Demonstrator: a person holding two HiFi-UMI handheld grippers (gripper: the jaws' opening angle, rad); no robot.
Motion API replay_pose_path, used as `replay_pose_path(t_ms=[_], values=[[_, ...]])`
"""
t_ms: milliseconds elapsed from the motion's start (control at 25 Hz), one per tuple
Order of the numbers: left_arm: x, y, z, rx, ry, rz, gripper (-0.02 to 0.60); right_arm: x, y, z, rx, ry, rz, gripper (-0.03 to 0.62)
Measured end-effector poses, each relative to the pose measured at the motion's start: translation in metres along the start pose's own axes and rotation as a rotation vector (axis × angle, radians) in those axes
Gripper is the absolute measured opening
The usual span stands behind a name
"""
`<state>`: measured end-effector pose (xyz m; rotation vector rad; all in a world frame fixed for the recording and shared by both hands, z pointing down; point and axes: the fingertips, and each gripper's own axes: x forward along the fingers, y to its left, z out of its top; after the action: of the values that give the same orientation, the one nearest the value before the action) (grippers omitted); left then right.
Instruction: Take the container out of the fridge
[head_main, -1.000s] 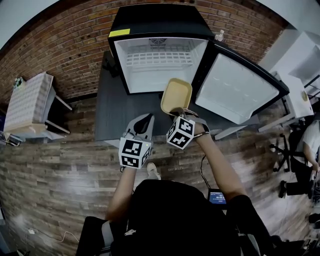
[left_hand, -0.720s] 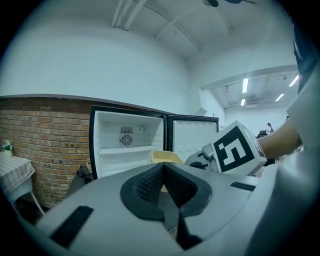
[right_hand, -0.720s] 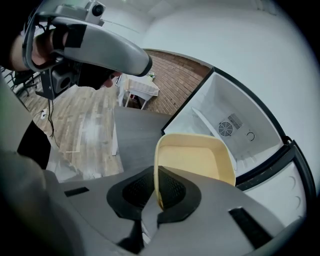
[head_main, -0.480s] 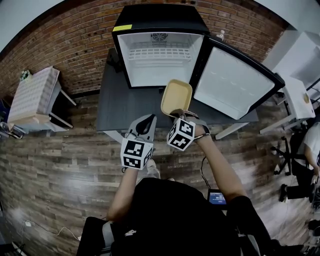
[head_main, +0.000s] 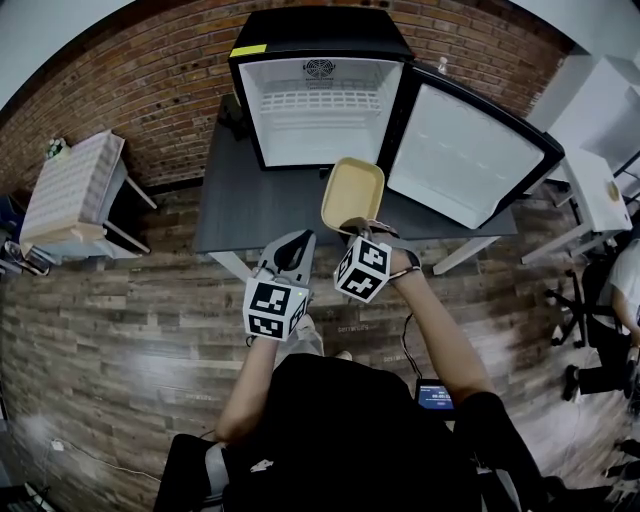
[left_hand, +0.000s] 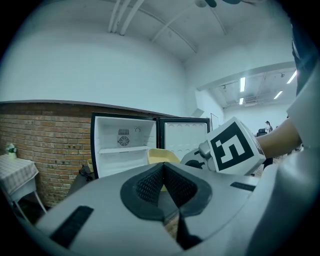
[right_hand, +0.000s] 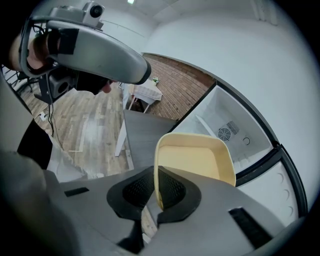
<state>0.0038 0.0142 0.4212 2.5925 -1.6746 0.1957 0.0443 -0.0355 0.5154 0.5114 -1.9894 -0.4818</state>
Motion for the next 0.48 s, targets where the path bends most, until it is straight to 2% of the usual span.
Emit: replay_pose_path(t_ms=[280,480], values=[[-0.012,-0.007,-0.003,-0.009,-0.001,-0.005,0.014,-0.006,0.01,-0.003,-0.03,0.013,-0.02,0.049],[-0.015,-0.009,-0.002,0.006,0.003,-0.001,0.014,-0.012,0.013,-0.002,-0.007,0.001,-0.01,0.049]])
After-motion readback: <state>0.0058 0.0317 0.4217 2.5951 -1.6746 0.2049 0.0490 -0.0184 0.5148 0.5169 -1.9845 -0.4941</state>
